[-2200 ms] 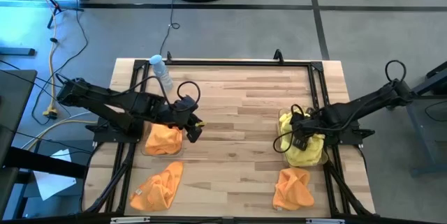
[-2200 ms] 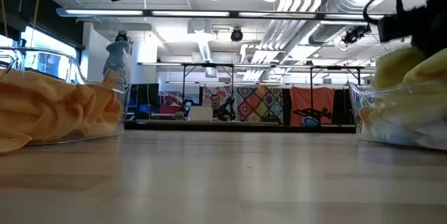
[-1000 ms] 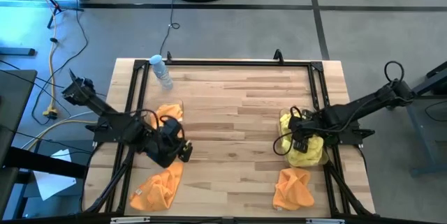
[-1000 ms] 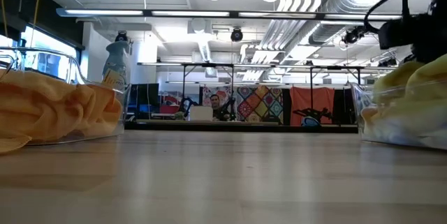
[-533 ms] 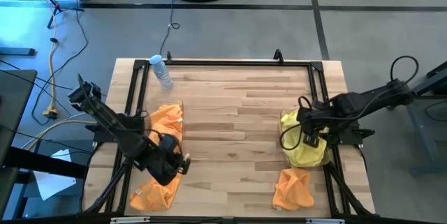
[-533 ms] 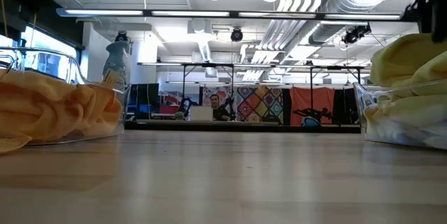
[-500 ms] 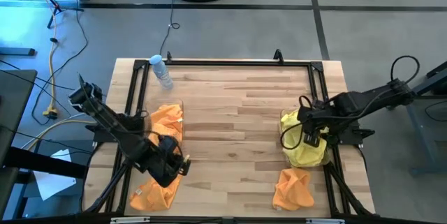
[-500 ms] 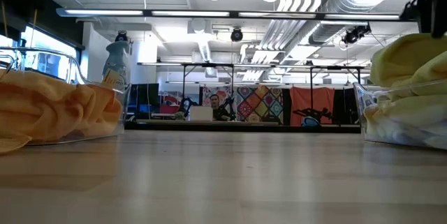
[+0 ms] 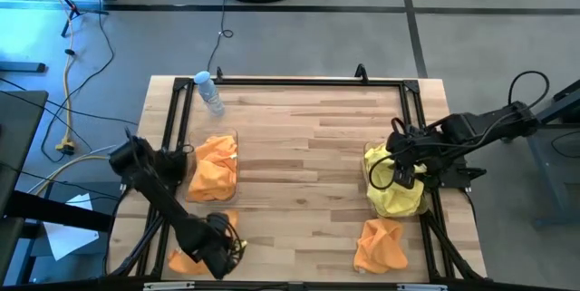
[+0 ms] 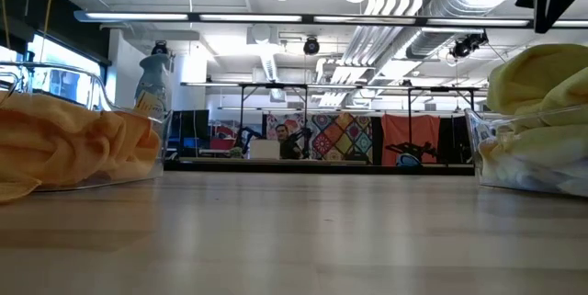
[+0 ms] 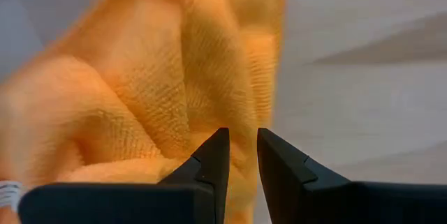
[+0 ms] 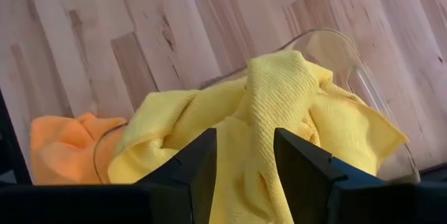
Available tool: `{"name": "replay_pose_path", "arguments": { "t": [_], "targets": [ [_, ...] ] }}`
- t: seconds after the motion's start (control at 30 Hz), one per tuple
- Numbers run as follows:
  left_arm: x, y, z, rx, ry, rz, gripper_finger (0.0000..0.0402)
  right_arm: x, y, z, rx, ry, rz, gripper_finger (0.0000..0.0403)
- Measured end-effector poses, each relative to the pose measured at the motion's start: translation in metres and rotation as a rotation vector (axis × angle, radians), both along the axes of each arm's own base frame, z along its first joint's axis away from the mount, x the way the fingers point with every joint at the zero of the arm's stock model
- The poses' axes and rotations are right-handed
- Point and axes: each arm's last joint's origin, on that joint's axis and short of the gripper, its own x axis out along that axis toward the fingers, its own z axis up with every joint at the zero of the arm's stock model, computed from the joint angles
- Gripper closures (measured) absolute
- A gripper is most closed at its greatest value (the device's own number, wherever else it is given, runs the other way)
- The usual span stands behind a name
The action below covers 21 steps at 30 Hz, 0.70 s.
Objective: Sort microfiber towel by color & place in baskets
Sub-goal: Put the orange towel into the left transparent bin
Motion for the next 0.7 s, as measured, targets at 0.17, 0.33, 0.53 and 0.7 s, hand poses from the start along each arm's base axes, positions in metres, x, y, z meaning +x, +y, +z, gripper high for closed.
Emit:
{"name": "replay_pose_path", "arguments": {
  "t": [0.17,0.33,0.53,0.7],
  "targets": [
    [0.002,-0.008,-0.027,-0.001,0.096,-0.006,0.0340,0.004,0.001,0.002,0.007,-0.045,-0.001,0.0265],
    [0.004,-0.009,-0.023,-0.025,0.095,-0.015,0.0391,0.007,0.001,0.003,0.000,-0.083,-0.009,0.0265],
    [0.007,-0.005,0.038,0.068,-0.087,-0.055,0.0400,0.009,0.002,0.004,0.000,-0.104,-0.012,0.0265],
    [0.004,0.010,0.105,0.236,-0.282,-0.102,0.0401,0.012,0.001,0.005,-0.048,-0.153,-0.059,0.0265]
  ]
}}
